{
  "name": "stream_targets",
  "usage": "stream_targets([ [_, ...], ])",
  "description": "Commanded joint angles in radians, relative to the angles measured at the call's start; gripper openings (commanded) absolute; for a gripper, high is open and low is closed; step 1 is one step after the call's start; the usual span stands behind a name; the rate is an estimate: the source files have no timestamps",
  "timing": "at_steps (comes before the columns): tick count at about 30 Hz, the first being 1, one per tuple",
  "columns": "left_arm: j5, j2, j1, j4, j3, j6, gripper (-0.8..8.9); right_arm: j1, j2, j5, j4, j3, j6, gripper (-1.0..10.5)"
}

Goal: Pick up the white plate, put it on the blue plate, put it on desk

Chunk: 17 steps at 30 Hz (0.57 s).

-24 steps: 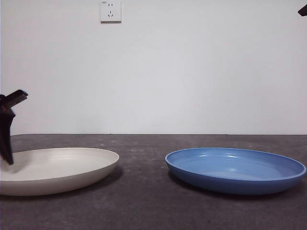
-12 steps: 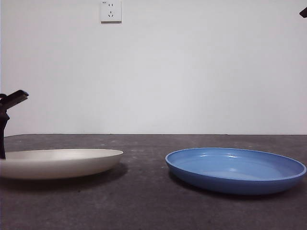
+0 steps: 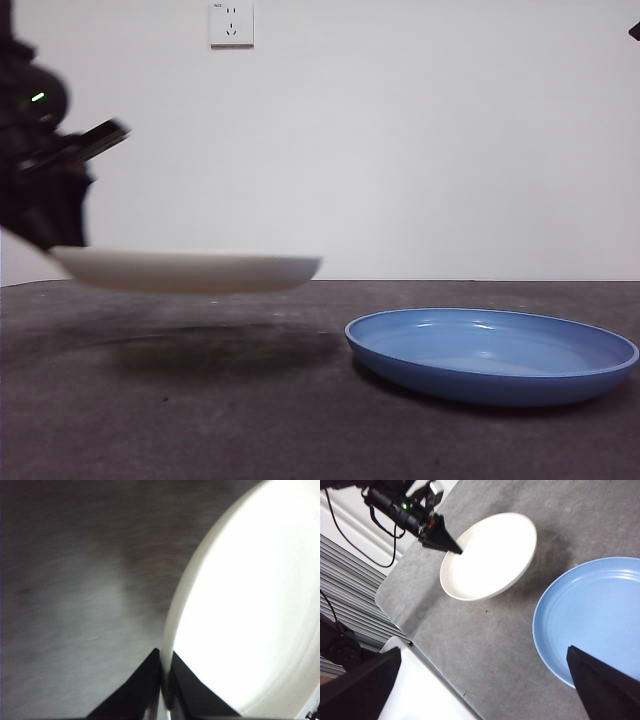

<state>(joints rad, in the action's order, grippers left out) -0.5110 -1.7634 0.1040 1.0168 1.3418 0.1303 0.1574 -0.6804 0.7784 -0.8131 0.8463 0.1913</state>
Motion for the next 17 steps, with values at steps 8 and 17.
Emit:
stream_targets([
  [8,-0.005,-0.006,0.257,-0.089,0.075,0.132,0.09,0.003,-0.002,-0.161,-0.100,0.082,-0.031,6.8],
  [17,-0.005,-0.097,0.389,-0.132,0.158,0.196,0.09,0.003,0.005,-0.313,-0.273,0.239,-0.115,6.8],
])
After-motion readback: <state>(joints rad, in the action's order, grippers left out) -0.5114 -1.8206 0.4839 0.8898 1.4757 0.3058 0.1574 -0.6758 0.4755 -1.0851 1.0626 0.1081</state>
